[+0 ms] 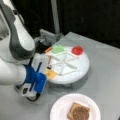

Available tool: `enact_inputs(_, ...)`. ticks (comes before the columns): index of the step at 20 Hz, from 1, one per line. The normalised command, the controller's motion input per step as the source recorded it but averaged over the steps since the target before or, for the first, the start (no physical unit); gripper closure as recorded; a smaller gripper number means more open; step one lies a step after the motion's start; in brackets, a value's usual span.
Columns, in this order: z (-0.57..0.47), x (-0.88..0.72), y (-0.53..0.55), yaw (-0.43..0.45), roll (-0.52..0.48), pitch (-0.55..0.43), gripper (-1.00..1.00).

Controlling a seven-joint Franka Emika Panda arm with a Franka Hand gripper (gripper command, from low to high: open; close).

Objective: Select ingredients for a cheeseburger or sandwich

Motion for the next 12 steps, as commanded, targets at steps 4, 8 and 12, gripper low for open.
enact_inputs(4,0.08,0.17,-0.02,0.038,0.157,0.000,1.00)
enact_inputs(8,0.07,0.18,0.00,0.022,0.141,0.008,1.00)
enact_inputs(12,0.06,0.17,0.01,0.022,0.151,0.006,1.00)
